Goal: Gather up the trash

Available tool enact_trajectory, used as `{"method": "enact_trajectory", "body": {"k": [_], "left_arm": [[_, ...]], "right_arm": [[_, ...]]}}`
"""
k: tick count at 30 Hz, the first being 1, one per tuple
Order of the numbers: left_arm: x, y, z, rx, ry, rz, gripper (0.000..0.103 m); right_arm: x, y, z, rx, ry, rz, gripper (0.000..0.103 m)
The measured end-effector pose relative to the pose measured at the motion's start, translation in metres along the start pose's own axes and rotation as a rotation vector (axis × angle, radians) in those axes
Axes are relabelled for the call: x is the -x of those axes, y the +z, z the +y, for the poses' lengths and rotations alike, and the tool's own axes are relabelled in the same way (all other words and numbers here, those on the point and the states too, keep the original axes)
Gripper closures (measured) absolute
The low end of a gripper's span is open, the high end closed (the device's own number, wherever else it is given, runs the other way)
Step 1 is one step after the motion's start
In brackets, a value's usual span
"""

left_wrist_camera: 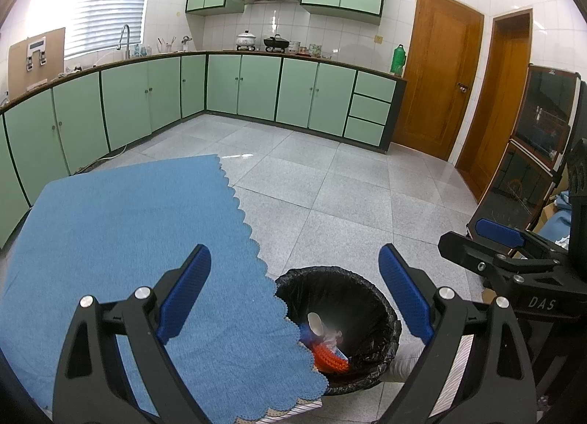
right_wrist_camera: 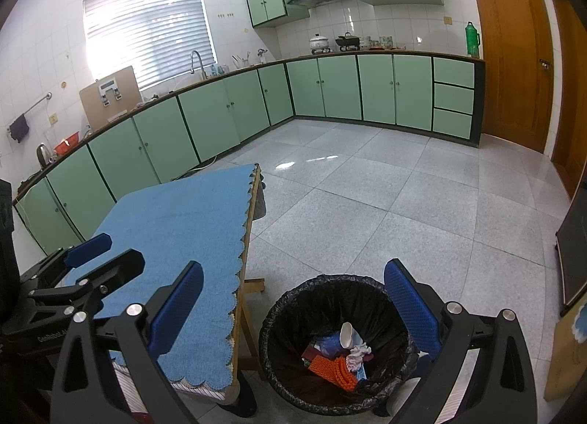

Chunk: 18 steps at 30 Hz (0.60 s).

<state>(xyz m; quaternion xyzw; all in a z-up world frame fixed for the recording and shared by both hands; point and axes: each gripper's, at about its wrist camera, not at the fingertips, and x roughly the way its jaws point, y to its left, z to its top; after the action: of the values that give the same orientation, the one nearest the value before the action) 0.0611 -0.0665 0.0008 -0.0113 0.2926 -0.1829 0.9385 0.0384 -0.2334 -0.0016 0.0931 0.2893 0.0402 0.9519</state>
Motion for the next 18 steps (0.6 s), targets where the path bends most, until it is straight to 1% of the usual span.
{"method": "enact_trajectory", "body": {"k": [8, 18], "left_arm": [[-0.0051, -0.0056, 0.0001, 0.004, 0.005, 0.004, 0.013], [-0.0076, -0.0024, -0.0006, 0.016, 0.009, 0.024, 0.012]], "right_arm": [[-0.0024, -0.0014, -0.0003, -0.002, 0.0, 0.004, 0.006], [-0.0049, -0.0027, 0.0002, -0.004, 0.0, 0.011, 0.006]]}}
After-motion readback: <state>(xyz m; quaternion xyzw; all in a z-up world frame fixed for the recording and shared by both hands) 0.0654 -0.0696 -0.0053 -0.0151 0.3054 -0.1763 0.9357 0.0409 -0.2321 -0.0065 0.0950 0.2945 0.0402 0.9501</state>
